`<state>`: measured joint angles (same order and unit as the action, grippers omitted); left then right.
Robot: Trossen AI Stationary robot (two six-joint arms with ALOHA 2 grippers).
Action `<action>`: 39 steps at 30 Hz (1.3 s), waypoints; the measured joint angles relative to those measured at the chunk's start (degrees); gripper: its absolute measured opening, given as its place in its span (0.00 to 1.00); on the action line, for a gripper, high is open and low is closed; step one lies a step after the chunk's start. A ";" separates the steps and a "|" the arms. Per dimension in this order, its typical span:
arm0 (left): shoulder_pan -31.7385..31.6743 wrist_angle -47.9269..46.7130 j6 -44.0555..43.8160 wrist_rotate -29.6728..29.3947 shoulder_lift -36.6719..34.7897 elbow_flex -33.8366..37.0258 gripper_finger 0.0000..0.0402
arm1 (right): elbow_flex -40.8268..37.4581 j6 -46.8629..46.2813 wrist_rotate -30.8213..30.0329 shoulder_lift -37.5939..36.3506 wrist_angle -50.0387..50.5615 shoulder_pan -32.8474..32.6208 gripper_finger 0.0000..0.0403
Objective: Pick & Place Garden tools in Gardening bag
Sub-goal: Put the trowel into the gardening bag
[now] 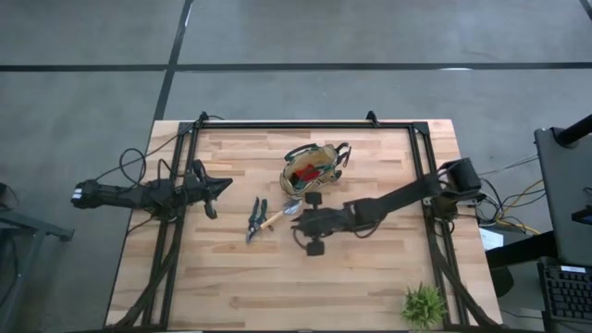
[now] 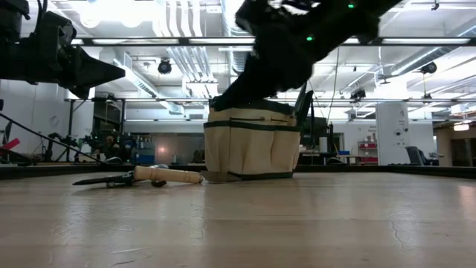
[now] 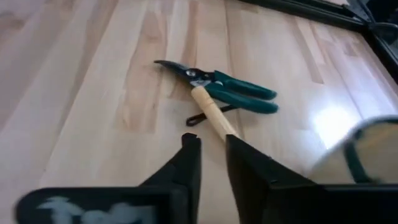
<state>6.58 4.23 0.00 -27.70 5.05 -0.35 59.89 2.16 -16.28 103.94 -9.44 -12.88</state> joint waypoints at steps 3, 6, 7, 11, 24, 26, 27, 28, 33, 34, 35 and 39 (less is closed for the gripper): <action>-0.01 0.00 0.00 -0.01 0.01 0.01 0.05 | 4.88 2.14 0.05 4.04 2.84 0.04 0.25; 0.01 0.00 0.01 0.00 0.01 -0.01 0.04 | 10.97 3.79 0.07 8.15 8.76 0.63 0.32; -0.01 0.00 0.01 -0.02 0.01 -0.01 0.04 | 13.01 4.24 0.11 9.46 11.37 0.91 0.34; -0.01 0.00 0.00 -0.01 0.02 0.01 0.04 | 20.98 6.16 0.09 14.35 20.21 2.14 0.41; 0.01 -0.01 0.01 0.00 0.26 0.01 0.05 | 29.65 10.67 0.38 20.94 26.62 6.11 0.45; -0.01 0.00 0.01 0.00 0.36 0.01 0.04 | 29.65 11.00 0.44 20.94 26.61 6.33 0.45; 0.01 -0.02 0.01 0.00 0.39 0.01 0.04 | 29.65 11.26 0.42 20.94 26.59 6.40 0.45; 0.00 -0.01 0.00 0.00 0.39 0.01 0.04 | 29.65 11.64 0.47 20.94 26.51 6.40 0.45; -0.01 0.00 0.01 0.00 0.39 -0.01 0.04 | 29.63 12.06 4.53 21.11 26.22 6.28 0.45; 0.01 -0.01 0.01 0.00 0.37 0.01 0.04 | 29.63 11.71 5.53 21.18 26.17 6.25 0.45; -0.01 0.00 0.01 -0.02 0.39 0.01 0.05 | 29.63 11.38 6.62 21.18 26.06 6.27 0.45; 0.00 0.00 0.01 -0.01 0.39 -0.01 0.04 | 29.02 8.94 7.93 21.18 21.55 6.34 0.45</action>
<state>6.58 4.23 0.01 -27.71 5.43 -0.35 88.91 11.10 -8.34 125.12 12.11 -6.55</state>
